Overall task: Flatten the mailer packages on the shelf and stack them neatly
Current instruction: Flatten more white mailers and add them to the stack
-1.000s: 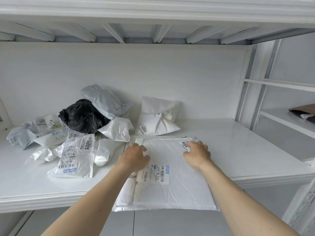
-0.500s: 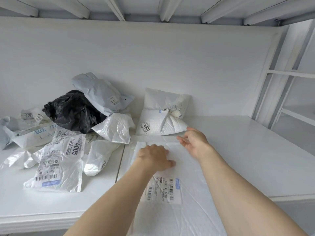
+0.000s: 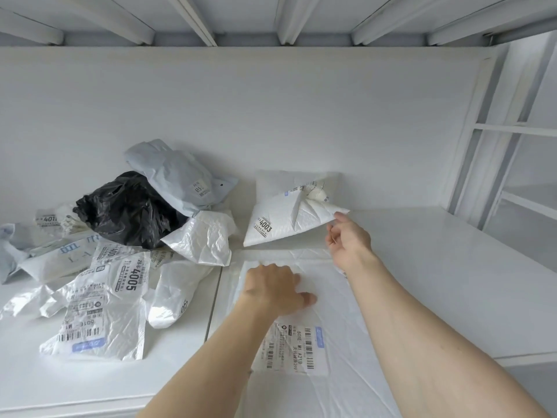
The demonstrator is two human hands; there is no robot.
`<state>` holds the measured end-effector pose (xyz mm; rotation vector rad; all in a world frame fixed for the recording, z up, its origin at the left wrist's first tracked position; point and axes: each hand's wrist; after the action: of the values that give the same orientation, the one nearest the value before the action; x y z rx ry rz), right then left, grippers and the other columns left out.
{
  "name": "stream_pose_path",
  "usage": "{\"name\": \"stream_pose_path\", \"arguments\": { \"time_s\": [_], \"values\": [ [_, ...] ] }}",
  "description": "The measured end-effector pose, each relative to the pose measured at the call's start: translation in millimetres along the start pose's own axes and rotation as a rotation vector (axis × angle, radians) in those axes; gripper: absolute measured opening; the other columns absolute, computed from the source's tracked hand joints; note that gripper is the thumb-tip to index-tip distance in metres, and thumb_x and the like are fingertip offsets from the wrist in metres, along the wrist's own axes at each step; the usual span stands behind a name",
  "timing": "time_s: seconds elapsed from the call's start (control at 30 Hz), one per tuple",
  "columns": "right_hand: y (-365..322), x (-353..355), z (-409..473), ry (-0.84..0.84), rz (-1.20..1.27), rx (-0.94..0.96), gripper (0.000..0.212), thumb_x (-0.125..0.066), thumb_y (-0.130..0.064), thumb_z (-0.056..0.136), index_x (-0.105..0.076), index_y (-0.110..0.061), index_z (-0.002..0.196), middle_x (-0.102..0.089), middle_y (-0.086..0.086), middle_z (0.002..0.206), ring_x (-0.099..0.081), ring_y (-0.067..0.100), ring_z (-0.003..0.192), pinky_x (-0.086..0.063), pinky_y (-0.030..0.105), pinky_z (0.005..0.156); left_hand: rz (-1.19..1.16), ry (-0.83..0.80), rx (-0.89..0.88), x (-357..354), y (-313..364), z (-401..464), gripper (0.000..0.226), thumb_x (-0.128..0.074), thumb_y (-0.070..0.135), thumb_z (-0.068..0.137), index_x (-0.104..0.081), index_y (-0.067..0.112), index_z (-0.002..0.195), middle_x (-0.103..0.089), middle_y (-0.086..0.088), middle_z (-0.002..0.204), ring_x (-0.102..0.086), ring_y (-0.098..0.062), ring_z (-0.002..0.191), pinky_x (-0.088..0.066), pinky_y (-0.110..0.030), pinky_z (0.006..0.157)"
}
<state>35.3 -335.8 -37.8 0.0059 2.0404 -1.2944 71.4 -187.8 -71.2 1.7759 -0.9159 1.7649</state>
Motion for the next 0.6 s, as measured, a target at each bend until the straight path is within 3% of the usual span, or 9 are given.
{"name": "stream_pose_path", "arguments": {
  "time_s": [0.07,0.17,0.23,0.3,0.4,0.43,0.5,0.6],
  "values": [
    [-20.9,1.4,-14.1,-0.031,0.07,0.059,0.057,-0.031,0.019,0.083,-0.061,-0.005,0.125,-0.061,0.003,0.097,-0.054,0.011,0.075,-0.038,0.02,0.059,-0.074,0.0,-0.01,-10.7,4.1,-9.5,0.067,-0.022,0.069,0.092,-0.026,0.035,0.15,-0.031,-0.001,0.156,-0.036,-0.025,0.139,-0.035,-0.041,0.1],
    [-44.8,7.0,-38.7,-0.035,0.101,0.123,0.049,-0.037,0.016,0.082,-0.069,-0.008,0.109,-0.066,0.003,0.109,-0.056,0.011,0.077,-0.039,0.019,0.061,-0.193,0.006,0.001,-16.9,4.8,-21.4,0.066,-0.02,0.067,0.093,-0.014,0.038,0.152,-0.009,0.004,0.163,-0.012,-0.021,0.149,-0.024,-0.046,0.113],
    [-56.9,18.0,-54.2,-0.013,0.1,0.152,0.038,-0.044,0.013,0.08,-0.072,-0.012,0.09,-0.07,0.002,0.102,-0.057,0.011,0.075,-0.042,0.019,0.062,-0.277,0.024,0.013,-14.7,0.0,-27.2,0.067,-0.027,0.066,0.092,-0.017,0.039,0.152,-0.014,0.007,0.162,-0.017,-0.02,0.148,-0.022,-0.043,0.114],
    [-67.3,32.7,-67.7,0.014,0.051,0.195,0.032,-0.048,0.01,0.078,-0.071,-0.012,0.079,-0.071,0.002,0.091,-0.053,0.012,0.066,-0.042,0.02,0.061,-0.504,0.049,0.085,-13.3,-6.0,-32.5,0.068,-0.04,0.063,0.091,-0.025,0.035,0.151,-0.032,0.005,0.157,-0.033,-0.024,0.141,-0.028,-0.038,0.112],
    [-73.8,54.4,-82.6,0.069,-0.123,0.265,0.032,-0.043,0.009,0.078,-0.066,-0.012,0.072,-0.062,0.002,0.069,-0.044,0.012,0.052,-0.039,0.022,0.054,-0.843,0.305,0.238,-9.0,-8.6,-43.4,0.048,-0.057,0.048,0.09,-0.045,0.018,0.125,-0.056,-0.001,0.13,-0.056,-0.023,0.111,-0.043,-0.035,0.091],
    [-73.0,61.1,-85.1,0.092,-0.177,0.261,0.032,-0.042,0.008,0.08,-0.064,-0.014,0.072,-0.057,0.001,0.066,-0.042,0.012,0.051,-0.038,0.023,0.052,-0.885,0.411,0.278,-4.5,-7.9,-48.9,0.044,-0.061,0.044,0.089,-0.043,0.016,0.118,-0.054,-0.002,0.125,-0.056,-0.024,0.104,-0.043,-0.036,0.084],
    [-67.5,72.7,-88.9,0.136,-0.268,0.204,0.026,-0.043,0.004,0.084,-0.057,-0.016,0.073,-0.048,0.003,0.065,-0.039,0.015,0.053,-0.036,0.023,0.052,-0.845,0.527,0.26,4.3,-7.0,-58.3,0.055,-0.069,0.037,0.084,-0.036,0.015,0.123,-0.041,-0.003,0.13,-0.055,-0.026,0.104,-0.041,-0.034,0.078],
    [-60.8,83.7,-96.2,0.144,-0.402,0.143,0.022,-0.039,0.003,0.081,-0.049,-0.017,0.08,-0.039,0.005,0.07,-0.03,0.017,0.055,-0.027,0.019,0.045,-0.676,0.505,0.132,16.6,-1.6,-66.5,0.087,-0.076,0.033,0.076,-0.021,0.028,0.142,-0.017,-0.004,0.149,-0.049,-0.032,0.121,-0.047,-0.04,0.09]
  ]
}}
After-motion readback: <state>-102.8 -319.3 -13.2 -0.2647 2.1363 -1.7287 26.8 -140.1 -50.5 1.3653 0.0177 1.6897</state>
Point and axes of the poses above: each hand's wrist, its own z-axis towards the middle knuckle, its own x-axis out of the back of the hand, y = z × x
